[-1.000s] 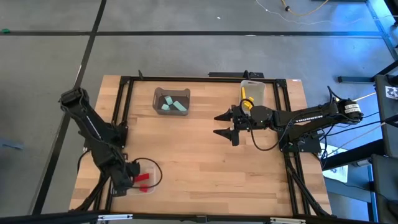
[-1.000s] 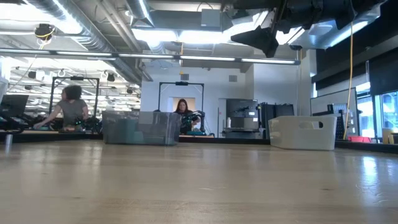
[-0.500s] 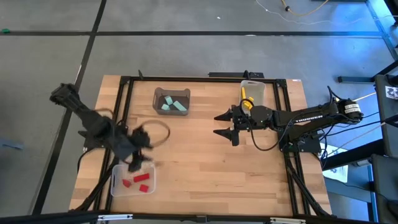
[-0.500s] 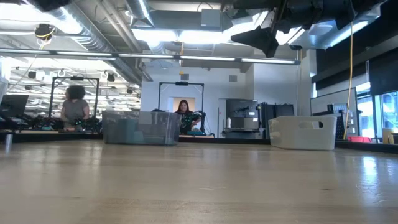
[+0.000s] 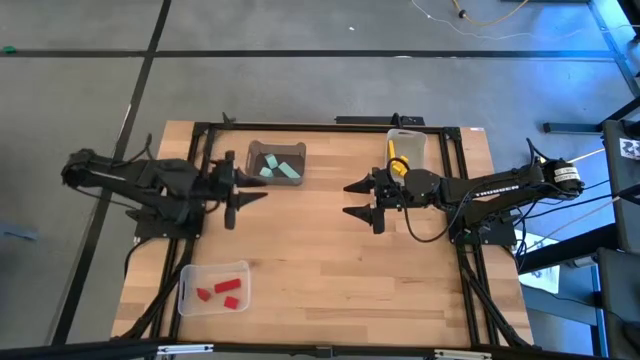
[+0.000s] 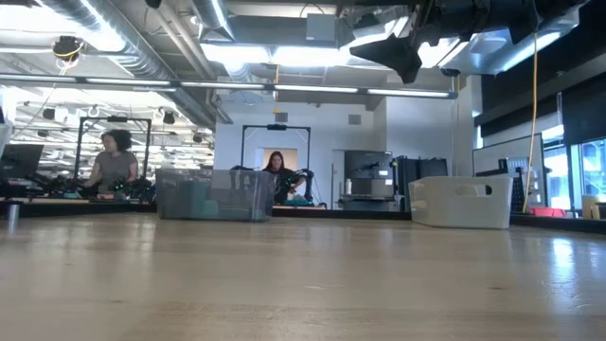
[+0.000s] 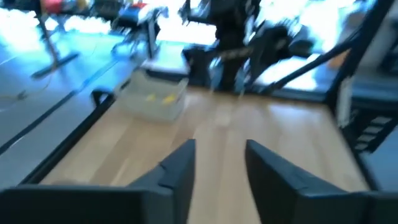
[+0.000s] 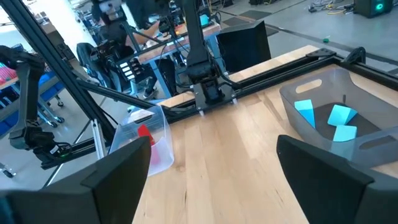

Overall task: Sort & place blocks by color
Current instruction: Return to Home Position

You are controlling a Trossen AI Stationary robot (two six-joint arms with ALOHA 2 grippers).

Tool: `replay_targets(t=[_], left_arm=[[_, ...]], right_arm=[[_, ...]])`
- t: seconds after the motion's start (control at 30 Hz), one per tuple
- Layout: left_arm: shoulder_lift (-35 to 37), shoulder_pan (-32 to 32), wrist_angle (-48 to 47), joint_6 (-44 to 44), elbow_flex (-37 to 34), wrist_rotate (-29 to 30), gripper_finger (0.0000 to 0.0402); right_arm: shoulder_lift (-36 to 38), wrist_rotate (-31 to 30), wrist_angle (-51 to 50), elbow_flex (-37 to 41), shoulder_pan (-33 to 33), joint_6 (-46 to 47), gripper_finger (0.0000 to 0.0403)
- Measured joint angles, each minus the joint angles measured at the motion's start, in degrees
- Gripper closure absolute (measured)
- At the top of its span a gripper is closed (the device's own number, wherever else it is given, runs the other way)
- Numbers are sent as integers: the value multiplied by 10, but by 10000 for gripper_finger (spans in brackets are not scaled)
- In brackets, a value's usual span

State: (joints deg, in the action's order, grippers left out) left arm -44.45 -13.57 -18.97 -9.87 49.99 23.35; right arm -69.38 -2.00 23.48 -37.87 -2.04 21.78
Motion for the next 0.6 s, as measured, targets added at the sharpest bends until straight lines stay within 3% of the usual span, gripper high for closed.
replay_targets(t=[0.2,0.43,0.6], left_arm=[[36,72,43,30,-14,-103,387],[80,140,45,72,-14,-120,400],[123,162,75,63,-52,-140,401]], right_arm=[[0,0,1,0,0,0,54],[0,0,0,0,0,2,54],[0,1,0,0,0,4,54]])
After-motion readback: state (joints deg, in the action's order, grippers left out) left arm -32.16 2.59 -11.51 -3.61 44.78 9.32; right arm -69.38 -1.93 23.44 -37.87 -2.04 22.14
